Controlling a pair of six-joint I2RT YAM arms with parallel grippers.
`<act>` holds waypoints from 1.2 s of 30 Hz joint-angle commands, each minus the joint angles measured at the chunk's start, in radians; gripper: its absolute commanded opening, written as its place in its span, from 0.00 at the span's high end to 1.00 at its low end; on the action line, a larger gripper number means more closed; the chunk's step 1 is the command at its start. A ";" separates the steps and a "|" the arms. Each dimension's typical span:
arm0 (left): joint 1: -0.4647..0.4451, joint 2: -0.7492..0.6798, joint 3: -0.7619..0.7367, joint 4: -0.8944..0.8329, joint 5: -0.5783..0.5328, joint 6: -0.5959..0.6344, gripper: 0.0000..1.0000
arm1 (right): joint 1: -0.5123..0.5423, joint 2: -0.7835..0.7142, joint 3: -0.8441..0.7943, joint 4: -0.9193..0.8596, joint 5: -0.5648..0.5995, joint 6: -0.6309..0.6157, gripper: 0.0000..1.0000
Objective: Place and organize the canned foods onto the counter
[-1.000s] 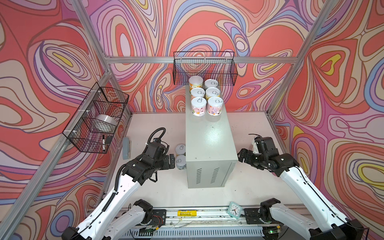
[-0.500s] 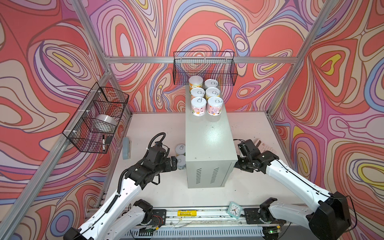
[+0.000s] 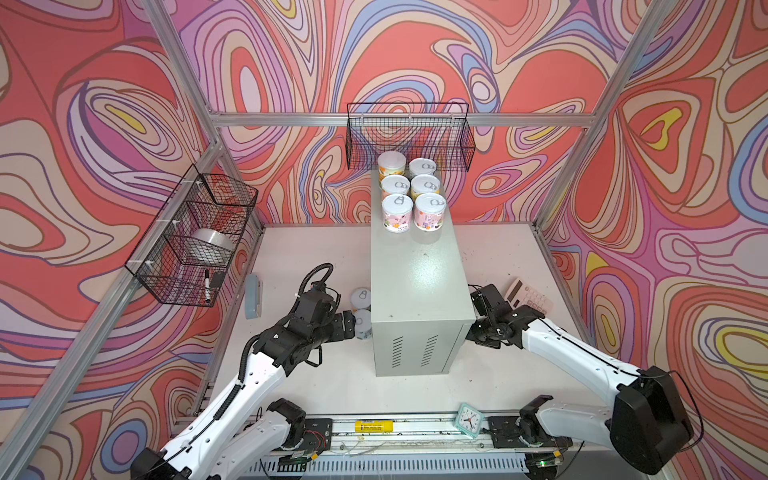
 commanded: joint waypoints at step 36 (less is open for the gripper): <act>0.002 0.034 0.007 0.046 -0.004 0.007 0.08 | 0.006 0.240 0.057 0.096 0.263 -0.001 0.07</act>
